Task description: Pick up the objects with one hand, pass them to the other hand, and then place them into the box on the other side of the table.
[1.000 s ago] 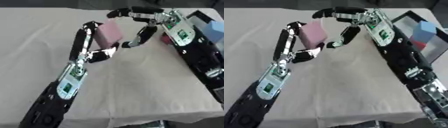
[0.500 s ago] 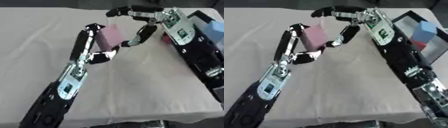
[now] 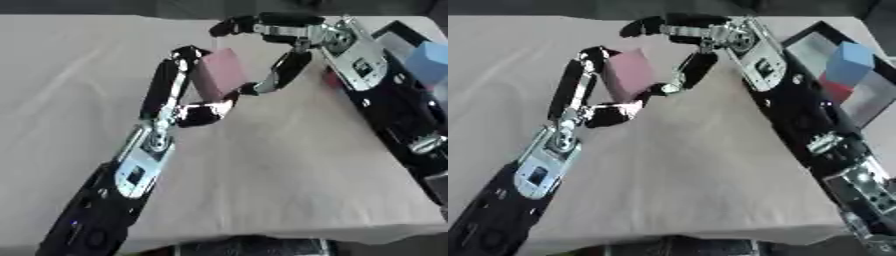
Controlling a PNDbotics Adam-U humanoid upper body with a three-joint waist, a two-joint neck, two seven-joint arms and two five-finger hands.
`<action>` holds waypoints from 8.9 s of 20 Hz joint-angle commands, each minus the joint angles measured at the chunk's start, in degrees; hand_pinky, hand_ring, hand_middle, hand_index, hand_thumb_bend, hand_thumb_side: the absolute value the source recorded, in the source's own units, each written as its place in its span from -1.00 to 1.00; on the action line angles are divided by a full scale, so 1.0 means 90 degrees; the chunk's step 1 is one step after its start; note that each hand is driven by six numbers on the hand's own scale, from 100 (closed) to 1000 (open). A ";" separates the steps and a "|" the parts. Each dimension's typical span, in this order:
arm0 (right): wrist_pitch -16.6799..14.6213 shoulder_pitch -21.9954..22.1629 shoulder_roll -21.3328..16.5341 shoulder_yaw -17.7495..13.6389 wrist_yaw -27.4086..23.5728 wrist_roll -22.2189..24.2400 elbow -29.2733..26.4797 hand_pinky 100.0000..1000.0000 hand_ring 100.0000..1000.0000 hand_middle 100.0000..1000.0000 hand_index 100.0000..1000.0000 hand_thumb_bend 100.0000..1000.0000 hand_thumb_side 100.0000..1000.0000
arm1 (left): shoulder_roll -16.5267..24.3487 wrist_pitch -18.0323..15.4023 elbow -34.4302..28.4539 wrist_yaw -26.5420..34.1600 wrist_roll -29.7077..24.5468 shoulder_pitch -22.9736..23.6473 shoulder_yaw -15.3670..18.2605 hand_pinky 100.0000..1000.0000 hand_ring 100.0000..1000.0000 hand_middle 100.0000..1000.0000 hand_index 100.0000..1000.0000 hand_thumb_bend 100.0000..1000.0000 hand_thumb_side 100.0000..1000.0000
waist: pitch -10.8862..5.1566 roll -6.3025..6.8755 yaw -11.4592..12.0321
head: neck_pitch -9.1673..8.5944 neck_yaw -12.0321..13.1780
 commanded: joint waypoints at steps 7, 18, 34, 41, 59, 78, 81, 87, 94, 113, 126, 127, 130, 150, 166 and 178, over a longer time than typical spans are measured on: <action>0.0001 -0.0149 0.0018 -0.0037 0.0063 0.0001 0.0016 1.00 1.00 1.00 1.00 -0.44 -0.77 | -0.0125 -0.0050 -0.0130 -0.0030 -0.0035 -0.0160 -0.0066 0.07 -0.26 -0.47 -0.41 -1.00 -1.00 | -0.0077 0.0008 0.0013 | -0.0010 -0.0023; 0.0167 -0.0128 0.0073 -0.0019 -0.0045 -0.0086 0.0067 1.00 1.00 0.76 1.00 -0.62 -0.84 | -0.0178 -0.0049 -0.0095 -0.0023 -0.0040 -0.0146 -0.0077 0.08 -0.26 -0.47 -0.41 -1.00 -1.00 | -0.0060 0.0010 0.0011 | -0.0027 -0.0025; 0.0409 -0.0109 0.0095 -0.0005 -0.0485 -0.0372 0.0041 1.00 1.00 0.45 0.66 -0.74 -1.00 | -0.0219 0.0045 -0.0075 0.0034 -0.0094 -0.0123 -0.0061 0.08 -0.25 -0.47 -0.39 -1.00 -0.98 | -0.0042 0.0003 0.0006 | -0.0049 -0.0014; 0.0509 -0.0100 0.0101 -0.0002 -0.0566 -0.0418 0.0069 1.00 1.00 0.37 0.55 -0.86 -1.00 | -0.0229 0.0074 -0.0096 0.0123 -0.0032 -0.0120 -0.0065 0.09 -0.25 -0.43 -0.32 -1.00 -0.95 | -0.0036 0.0005 0.0006 | -0.0071 -0.0022; 0.0457 -0.0113 0.0065 -0.0024 -0.0695 -0.0359 0.0035 0.94 1.00 0.28 0.40 -0.86 -0.80 | -0.0190 0.0292 -0.0011 -0.0883 -0.0801 -0.0100 -0.0028 0.44 0.28 0.27 0.52 -0.21 -0.62 | -0.0046 0.0000 -0.0006 | -0.0057 -0.0021; 0.0484 -0.0082 0.0023 -0.0038 -0.0755 -0.0321 0.0004 0.93 1.00 0.25 0.39 -0.86 -0.79 | -0.0155 0.0403 0.0019 -0.1165 -0.0742 -0.0088 0.0041 0.51 0.37 -0.46 0.61 0.94 0.89 | -0.0045 0.0007 -0.0023 | -0.0076 -0.0023; 0.0482 -0.0085 0.0012 -0.0033 -0.0764 -0.0328 -0.0002 0.93 1.00 0.25 0.39 -0.86 -0.78 | -0.0142 0.0555 0.0017 -0.1229 -0.0605 -0.0092 0.0056 0.51 0.38 -0.46 0.62 0.92 0.82 | -0.0050 0.0005 -0.0026 | -0.0089 -0.0017; 0.0489 -0.0080 -0.0008 -0.0034 -0.0800 -0.0326 -0.0022 0.93 1.00 0.24 0.38 -0.86 -0.78 | -0.0109 0.0892 0.0032 -0.1517 -0.0338 -0.0083 0.0125 0.52 0.40 -0.43 0.66 0.94 0.72 | -0.0061 0.0008 -0.0028 | -0.0078 -0.0012; 0.0511 -0.0072 -0.0047 -0.0045 -0.0825 -0.0343 -0.0037 0.92 1.00 0.24 0.38 -0.84 -0.77 | -0.0068 0.1180 0.0002 -0.1564 -0.0050 -0.0045 0.0191 0.52 0.40 -0.43 0.67 0.94 0.72 | -0.0086 0.0018 -0.0037 | -0.0075 -0.0004; 0.0895 0.0067 -0.0993 -0.0647 -0.1256 -0.1031 -0.0123 0.92 1.00 0.21 0.36 -0.83 -0.87 | 0.0317 0.1007 -0.0266 -0.1125 -0.0127 0.0200 0.0238 0.51 0.37 -0.49 0.58 0.88 0.68 | -0.0179 0.0044 -0.0213 | -0.0029 -0.0230; 0.1247 0.0768 -0.2640 -0.1532 -0.2214 -0.1381 -0.0236 0.91 1.00 0.20 0.36 -0.86 -0.91 | 0.0447 0.1028 -0.0442 -0.0937 -0.0068 0.0220 0.0273 0.51 0.37 -0.51 0.63 0.53 0.53 | -0.0223 0.0040 -0.0308 | -0.0262 -0.0422; 0.1258 0.0839 -0.2778 -0.1614 -0.2232 -0.1453 -0.0179 0.91 1.00 0.20 0.36 -0.85 -0.89 | 0.0450 0.1025 -0.0461 -0.0921 -0.0071 0.0222 0.0270 0.51 0.37 -0.51 0.63 0.51 0.52 | -0.0222 0.0037 -0.0310 | -0.0283 -0.0436; 0.1235 0.1027 -0.3099 -0.1796 -0.2219 -0.1565 0.0046 0.91 1.00 0.20 0.36 -0.84 -0.85 | 0.0455 0.1010 -0.0506 -0.0878 -0.0069 0.0225 0.0262 0.52 0.37 -0.51 0.62 0.48 0.50 | -0.0214 0.0031 -0.0321 | -0.0341 -0.0465; 0.0485 0.1729 -0.4169 -0.2313 -0.1320 -0.2330 0.1323 0.78 1.00 0.10 0.28 -0.61 -0.38 | 0.0456 0.1040 -0.0533 -0.0850 -0.0049 0.0229 0.0277 0.51 0.37 -0.53 0.62 0.49 0.48 | -0.0187 0.0059 -0.0358 | -0.0718 -0.0826; -0.0140 0.1329 -0.4007 -0.2241 0.0324 -0.3307 0.2580 0.68 1.00 0.01 0.20 -0.48 -0.02 | 0.0415 0.1044 -0.0638 -0.0755 -0.0034 0.0241 0.0252 0.50 0.37 -0.54 0.62 0.48 0.50 | -0.0064 0.0072 -0.0225 | -0.0579 -0.0894; -0.0541 0.0944 -0.3932 -0.2135 0.1424 -0.3646 0.3098 0.60 1.00 -0.20 -0.02 -1.00 0.10 | 0.0385 0.1043 -0.0639 -0.0722 -0.0020 0.0278 0.0250 0.50 0.36 -0.55 0.62 0.47 0.50 | -0.0015 0.0069 -0.0186 | -0.0593 -0.0940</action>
